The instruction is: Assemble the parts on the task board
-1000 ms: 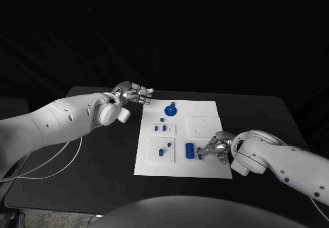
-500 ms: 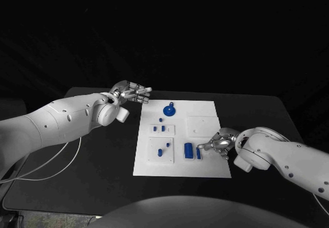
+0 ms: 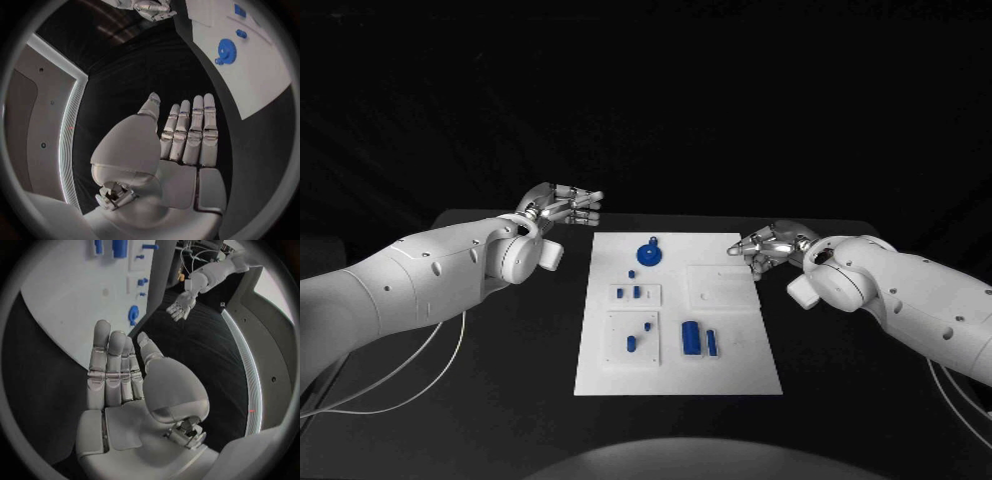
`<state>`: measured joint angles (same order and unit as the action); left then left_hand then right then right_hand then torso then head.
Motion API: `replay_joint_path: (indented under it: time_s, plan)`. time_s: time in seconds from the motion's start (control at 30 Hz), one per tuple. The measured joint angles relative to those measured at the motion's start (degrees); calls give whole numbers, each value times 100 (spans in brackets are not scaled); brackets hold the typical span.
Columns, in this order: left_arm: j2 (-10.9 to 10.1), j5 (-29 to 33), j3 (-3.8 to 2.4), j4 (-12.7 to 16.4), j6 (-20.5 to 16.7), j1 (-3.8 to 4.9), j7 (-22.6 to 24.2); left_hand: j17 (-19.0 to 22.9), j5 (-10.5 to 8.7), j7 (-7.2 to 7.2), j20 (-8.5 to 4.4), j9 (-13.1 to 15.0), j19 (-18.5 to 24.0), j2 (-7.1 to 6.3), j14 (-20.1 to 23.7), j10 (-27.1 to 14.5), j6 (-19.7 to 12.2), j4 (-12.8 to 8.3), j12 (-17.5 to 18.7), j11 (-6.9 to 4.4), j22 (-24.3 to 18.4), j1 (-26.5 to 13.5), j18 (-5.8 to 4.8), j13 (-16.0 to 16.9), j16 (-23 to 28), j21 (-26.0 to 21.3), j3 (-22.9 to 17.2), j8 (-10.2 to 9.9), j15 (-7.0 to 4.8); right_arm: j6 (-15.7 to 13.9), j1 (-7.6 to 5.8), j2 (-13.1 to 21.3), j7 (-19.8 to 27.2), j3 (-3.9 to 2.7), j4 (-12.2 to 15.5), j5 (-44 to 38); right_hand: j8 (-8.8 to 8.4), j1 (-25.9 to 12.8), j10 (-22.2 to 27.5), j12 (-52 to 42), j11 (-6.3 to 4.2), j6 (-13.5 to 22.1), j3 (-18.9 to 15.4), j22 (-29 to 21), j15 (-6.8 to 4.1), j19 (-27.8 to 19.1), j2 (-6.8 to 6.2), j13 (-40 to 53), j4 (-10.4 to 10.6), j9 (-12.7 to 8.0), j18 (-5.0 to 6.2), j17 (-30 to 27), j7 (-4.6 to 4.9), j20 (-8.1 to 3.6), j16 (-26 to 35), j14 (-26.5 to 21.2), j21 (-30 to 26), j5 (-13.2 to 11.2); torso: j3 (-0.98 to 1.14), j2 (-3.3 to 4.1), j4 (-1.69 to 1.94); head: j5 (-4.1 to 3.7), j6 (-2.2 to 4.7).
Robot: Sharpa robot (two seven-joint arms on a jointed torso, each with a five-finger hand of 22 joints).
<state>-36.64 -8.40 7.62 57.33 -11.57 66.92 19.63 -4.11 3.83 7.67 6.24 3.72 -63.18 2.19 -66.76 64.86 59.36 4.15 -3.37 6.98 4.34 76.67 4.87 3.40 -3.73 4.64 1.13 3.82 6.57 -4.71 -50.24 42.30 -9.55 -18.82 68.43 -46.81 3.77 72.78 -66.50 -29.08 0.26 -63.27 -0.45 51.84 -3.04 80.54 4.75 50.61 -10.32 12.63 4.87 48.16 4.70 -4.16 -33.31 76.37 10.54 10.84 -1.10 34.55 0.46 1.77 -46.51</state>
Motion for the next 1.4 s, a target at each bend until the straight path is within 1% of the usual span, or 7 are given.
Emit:
replay_joint_path:
  time_s: [0.23,0.33,0.5,0.7,0.8,1.03,1.4]
  plan:
    - [141,228,-6,-141,-180,48,79,18,268,0,41,0,41,66,160,-92,0,-54,0,-44,-12,66,0,0,0,0,-54,0,-17,-155,-105,-492,1081,-77,-1038,747,-14,-108,357,2426,666,376,1865,-2818,876,-2171,76,-4306,-535,-766,95,-2866,259,955,2787,-1259,-695,-233,-21,-73,4,-66,210]
    - [211,311,-7,-226,-205,53,94,25,856,-41,72,0,72,113,170,-152,-7,-140,0,-44,-13,174,0,-1,0,-10,-178,0,-21,-228,-129,-685,1459,-169,-1399,971,-14,-336,519,2520,754,369,3083,-3704,1020,-2517,-234,-4697,-551,-883,138,-3816,304,1182,2960,-1536,-696,-346,-21,-101,7,-103,320]
    - [348,401,-11,-434,-214,56,103,39,494,-59,155,-5,155,58,304,-205,-24,-147,0,-36,-21,118,0,-5,0,-44,-212,0,8,-303,-138,-851,1945,-233,-1738,1215,-14,-445,682,2538,720,445,3001,-4402,1044,-2739,-401,-4728,-310,-893,296,-4444,257,1429,2961,-1773,-700,-326,-19,-142,16,-137,459]
    - [483,443,-14,-653,-213,58,98,93,209,-169,12,-69,448,-6,523,-556,-342,-175,49,-121,-85,-300,0,-62,70,-96,-138,-73,-95,-347,-137,-887,2241,-255,-1808,1357,-72,-765,893,2612,682,740,2535,-4862,1004,-3477,-439,-4788,-25,-960,209,-4530,220,1220,3029,-1913,-708,-256,3,-166,21,-125,546]
    - [432,441,-23,-575,-222,41,89,212,-17,-394,-234,-184,1888,-82,1399,-1795,-2117,-269,163,-344,-216,-1169,-180,-168,188,-238,-126,-192,-304,-367,-144,-856,2226,-199,-1745,1366,-189,-1537,2311,2724,414,2533,1590,-4988,735,-5215,-451,-4893,376,-1075,-68,-4637,-37,910,3146,-3542,-841,-576,2,-167,20,-127,555]
    - [225,453,-155,57,-440,-80,110,350,-268,-653,-506,-314,4941,-175,4949,-5009,-4765,-354,262,-590,-368,-4182,-315,-288,307,-385,-116,-318,-551,-636,-288,-672,2281,173,-1116,1605,-300,-5093,5287,2825,109,5153,519,-5124,438,-7184,-466,-5006,831,-1205,-323,-4757,-341,568,3248,-6361,-980,-930,30,-217,2,-148,804]
    - [-417,589,-537,2013,-1599,-446,390,396,-334,-760,-603,-359,6094,-210,6398,-6245,-5736,-385,310,-685,-416,-7095,-402,-324,333,-423,-116,-344,-639,-2001,-723,-122,2880,1252,855,2882,-333,-6921,6428,2868,-6,6126,141,-5167,326,-7903,-473,-5047,1007,-1247,-409,-4800,-454,436,3300,-7429,-1012,-1044,100,-321,-40,-175,1189]
